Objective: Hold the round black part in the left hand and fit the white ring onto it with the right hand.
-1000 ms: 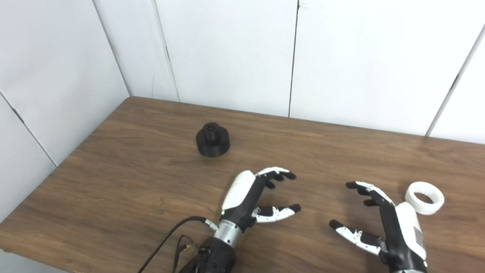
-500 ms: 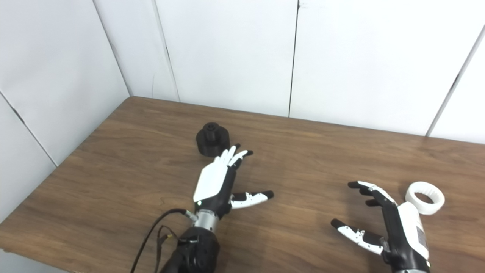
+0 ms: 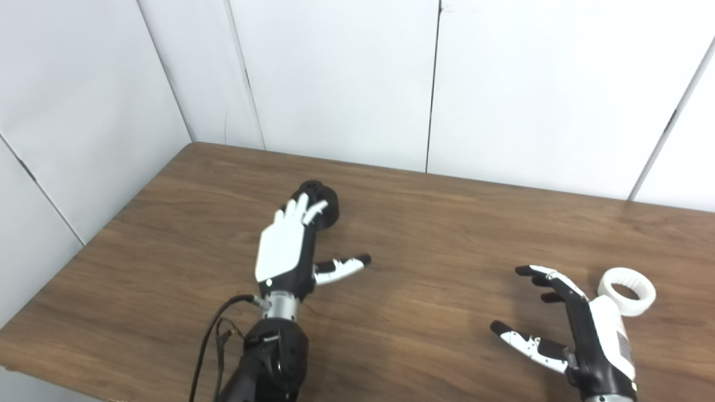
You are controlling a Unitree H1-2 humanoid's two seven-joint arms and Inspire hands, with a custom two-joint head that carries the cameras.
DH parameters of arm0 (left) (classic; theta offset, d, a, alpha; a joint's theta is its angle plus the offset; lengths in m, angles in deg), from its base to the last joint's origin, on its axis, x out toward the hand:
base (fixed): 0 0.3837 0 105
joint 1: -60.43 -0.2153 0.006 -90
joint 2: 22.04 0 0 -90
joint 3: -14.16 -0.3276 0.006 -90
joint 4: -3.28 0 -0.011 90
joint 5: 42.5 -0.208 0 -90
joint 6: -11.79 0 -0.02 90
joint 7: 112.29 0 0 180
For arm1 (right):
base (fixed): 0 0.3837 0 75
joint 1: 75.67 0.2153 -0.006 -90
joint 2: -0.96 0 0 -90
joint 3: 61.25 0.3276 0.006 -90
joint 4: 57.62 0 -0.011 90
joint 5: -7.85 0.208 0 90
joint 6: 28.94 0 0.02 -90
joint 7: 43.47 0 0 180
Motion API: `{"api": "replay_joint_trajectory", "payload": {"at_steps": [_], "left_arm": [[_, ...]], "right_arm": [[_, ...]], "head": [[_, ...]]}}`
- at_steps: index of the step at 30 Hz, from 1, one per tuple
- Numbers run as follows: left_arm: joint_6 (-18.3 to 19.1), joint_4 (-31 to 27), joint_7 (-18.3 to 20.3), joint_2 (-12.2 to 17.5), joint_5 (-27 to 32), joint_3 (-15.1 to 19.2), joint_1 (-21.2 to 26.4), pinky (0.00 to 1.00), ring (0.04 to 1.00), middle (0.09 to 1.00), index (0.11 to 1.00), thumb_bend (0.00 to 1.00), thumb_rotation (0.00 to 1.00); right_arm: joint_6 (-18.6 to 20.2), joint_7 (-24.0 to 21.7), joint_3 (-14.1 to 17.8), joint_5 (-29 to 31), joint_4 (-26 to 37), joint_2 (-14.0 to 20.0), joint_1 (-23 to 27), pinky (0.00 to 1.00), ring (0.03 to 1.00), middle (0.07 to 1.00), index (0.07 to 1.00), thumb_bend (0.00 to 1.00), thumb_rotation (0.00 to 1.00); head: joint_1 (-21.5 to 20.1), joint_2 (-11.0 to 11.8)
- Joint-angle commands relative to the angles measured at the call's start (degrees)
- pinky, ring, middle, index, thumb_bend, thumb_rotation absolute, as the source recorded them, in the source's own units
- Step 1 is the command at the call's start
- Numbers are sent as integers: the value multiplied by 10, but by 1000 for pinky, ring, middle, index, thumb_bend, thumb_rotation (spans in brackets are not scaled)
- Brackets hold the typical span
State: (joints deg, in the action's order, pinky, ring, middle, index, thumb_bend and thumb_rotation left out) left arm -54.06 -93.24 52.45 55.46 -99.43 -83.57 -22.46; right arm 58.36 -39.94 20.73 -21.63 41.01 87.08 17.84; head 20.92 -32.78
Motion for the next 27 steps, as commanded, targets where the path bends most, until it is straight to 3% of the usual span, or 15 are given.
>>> {"api": "replay_joint_trajectory", "payload": {"at_steps": [1,14,19,27], "left_arm": [[3,-14,-20,17,-21,9,23,1000,1000,1000,845,921,532],[-7,8,-42,55,-2,51,40,1000,1000,1000,839,932,501],[-4,33,-38,79,5,60,61,1000,1000,1000,869,967,534],[-6,69,24,133,21,46,99,1000,1000,1000,889,1000,525]], "right_arm": [[-19,8,6,0,11,0,19,668,764,785,721,699,203],[-25,10,9,0,1,2,20,669,763,785,722,698,205],[-22,10,12,1,1,2,19,668,765,786,724,698,215],[-16,5,13,4,7,0,18,678,771,789,724,698,206]], "head": [[1,1],[7,2],[10,3],[7,1]]}}
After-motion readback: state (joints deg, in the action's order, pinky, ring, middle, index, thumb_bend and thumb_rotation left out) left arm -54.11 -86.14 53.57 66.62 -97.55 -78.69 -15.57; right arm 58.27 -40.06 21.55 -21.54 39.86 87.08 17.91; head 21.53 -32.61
